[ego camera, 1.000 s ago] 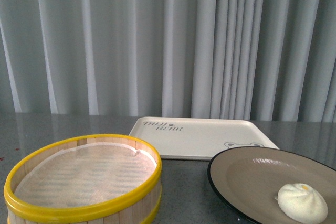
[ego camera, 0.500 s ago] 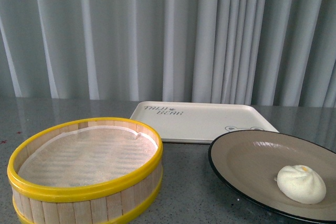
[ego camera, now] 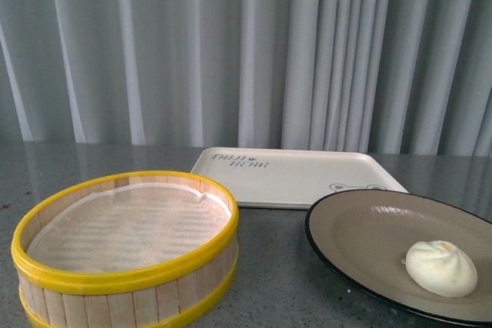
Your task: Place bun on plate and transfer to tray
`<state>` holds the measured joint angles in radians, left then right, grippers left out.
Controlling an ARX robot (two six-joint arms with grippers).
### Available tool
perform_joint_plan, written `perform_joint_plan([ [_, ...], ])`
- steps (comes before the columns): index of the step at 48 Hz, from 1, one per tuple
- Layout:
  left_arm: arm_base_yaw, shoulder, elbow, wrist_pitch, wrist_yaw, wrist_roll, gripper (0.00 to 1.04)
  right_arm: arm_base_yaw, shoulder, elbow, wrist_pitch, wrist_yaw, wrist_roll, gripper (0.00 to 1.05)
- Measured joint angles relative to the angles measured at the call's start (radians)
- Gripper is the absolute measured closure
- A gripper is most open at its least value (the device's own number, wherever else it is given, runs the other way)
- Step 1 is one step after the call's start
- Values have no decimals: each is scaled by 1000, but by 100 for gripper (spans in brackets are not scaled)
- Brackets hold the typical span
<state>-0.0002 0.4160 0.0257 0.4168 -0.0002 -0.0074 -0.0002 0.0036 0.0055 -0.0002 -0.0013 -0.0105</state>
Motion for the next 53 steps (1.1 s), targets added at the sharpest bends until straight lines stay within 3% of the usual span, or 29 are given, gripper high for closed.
perform_joint_plan([
  [33,0,-241,0,-238,0,0,101,0,0,0,0,0,0,9],
  [40,0,-384,0,-408,0,0,101,0,0,0,0,0,0,9],
  [53,0,-412,0,-416,0,0,101,0,0,0,0,0,0,9],
])
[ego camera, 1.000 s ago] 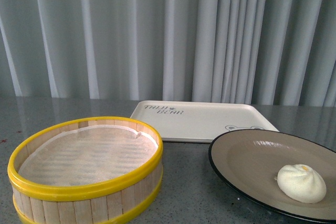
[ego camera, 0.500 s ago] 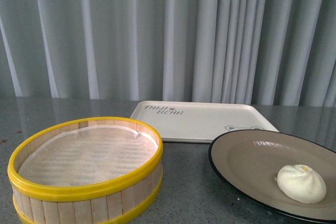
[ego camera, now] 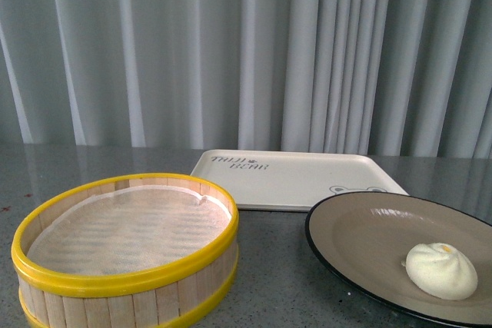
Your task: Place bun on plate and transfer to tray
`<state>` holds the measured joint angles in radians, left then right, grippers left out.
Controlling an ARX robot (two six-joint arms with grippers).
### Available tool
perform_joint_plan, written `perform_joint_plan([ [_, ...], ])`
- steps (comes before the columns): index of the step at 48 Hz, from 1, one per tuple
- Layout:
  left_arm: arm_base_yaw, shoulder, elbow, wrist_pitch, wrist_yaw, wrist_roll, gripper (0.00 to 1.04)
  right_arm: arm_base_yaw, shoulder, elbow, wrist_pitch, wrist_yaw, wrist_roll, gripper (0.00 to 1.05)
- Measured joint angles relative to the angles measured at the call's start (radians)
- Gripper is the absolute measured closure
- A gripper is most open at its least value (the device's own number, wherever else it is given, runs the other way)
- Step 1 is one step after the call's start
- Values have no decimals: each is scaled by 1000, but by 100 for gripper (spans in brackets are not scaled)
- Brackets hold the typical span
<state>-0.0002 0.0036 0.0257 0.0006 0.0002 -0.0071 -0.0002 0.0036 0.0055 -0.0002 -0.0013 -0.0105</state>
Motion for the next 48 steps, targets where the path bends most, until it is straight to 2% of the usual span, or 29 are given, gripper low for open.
perform_joint_plan([
  [2,0,0,0,0,0,0,98,0,0,0,0,0,0,9],
  [15,0,0,0,0,0,0,57,0,0,0,0,0,0,9],
  [26,0,0,0,0,0,0,6,0,0,0,0,0,0,9],
  [48,0,0,0,0,0,2,7,0,0,0,0,0,0,9],
])
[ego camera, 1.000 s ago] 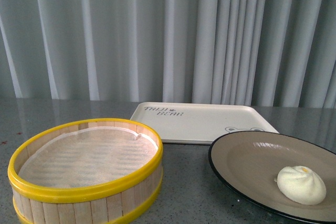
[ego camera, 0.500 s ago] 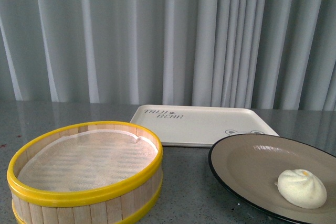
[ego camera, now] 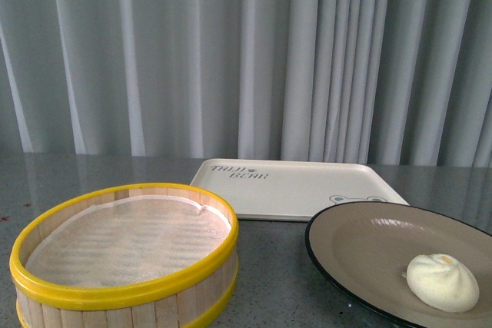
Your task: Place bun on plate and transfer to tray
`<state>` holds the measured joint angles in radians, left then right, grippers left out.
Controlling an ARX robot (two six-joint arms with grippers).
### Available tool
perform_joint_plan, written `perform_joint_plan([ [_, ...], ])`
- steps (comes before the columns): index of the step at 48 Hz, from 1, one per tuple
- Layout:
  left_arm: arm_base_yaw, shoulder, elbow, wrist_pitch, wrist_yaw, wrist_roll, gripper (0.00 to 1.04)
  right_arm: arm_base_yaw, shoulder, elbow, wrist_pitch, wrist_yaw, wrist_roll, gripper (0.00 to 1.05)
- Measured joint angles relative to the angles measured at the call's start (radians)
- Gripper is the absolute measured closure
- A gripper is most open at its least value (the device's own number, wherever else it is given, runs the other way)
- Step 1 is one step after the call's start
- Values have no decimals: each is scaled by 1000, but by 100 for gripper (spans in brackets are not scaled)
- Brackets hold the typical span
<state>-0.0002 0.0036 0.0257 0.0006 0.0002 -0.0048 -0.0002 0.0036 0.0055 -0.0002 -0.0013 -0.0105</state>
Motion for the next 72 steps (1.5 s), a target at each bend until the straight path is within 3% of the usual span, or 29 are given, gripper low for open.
perform_joint_plan([
  [11,0,0,0,0,0,0,7,0,0,0,0,0,0,9],
  [12,0,0,0,0,0,0,7,11,11,4,-16,36,14,9],
  [14,0,0,0,0,0,0,7,35,125,73,-129,215,119,9],
  [16,0,0,0,0,0,0,7,24,257,127,-128,280,163,9],
  [19,0,0,0,0,0,0,7,19,407,191,-64,302,141,9],
  [28,0,0,0,0,0,0,7,92,510,254,-26,258,-232,9],
  [33,0,0,0,0,0,0,7,140,536,307,-160,196,-567,9],
  [37,0,0,0,0,0,0,7,183,586,315,-136,193,-853,9],
  [46,0,0,0,0,0,0,7,205,706,320,-54,158,-1167,9],
  [59,0,0,0,0,0,0,7,204,946,310,245,50,-1476,9],
  [72,0,0,0,0,0,0,7,234,1169,345,439,29,-1535,9],
])
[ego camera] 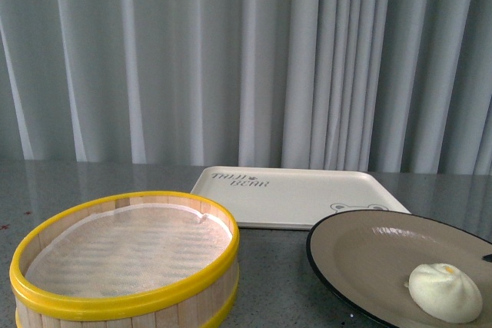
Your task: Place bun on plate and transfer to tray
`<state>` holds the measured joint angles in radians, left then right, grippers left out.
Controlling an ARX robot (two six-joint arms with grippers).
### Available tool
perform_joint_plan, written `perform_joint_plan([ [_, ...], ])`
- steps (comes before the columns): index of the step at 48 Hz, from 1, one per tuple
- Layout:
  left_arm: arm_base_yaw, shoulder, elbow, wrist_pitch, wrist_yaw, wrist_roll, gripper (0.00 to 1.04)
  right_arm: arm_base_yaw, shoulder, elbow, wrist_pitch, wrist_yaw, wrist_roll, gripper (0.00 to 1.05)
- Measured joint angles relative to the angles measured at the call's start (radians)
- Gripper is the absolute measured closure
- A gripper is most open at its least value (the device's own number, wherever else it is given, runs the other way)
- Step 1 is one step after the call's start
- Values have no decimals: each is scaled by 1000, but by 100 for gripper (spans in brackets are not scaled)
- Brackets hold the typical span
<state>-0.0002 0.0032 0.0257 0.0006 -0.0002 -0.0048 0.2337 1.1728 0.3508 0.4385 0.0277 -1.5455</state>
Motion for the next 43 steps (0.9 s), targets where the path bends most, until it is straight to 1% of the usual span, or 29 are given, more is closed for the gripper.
perform_joint_plan([
  [10,0,0,0,0,0,0,7,14,100,15,103,-7,-23,9],
  [21,0,0,0,0,0,0,7,40,179,32,211,-23,1,9],
  [36,0,0,0,0,0,0,7,71,214,33,237,-21,49,9],
  [39,0,0,0,0,0,0,7,74,224,33,242,-19,54,12],
  [42,0,0,0,0,0,0,7,76,237,30,255,-15,54,23],
  [43,0,0,0,0,0,0,7,76,239,29,257,-14,54,24],
])
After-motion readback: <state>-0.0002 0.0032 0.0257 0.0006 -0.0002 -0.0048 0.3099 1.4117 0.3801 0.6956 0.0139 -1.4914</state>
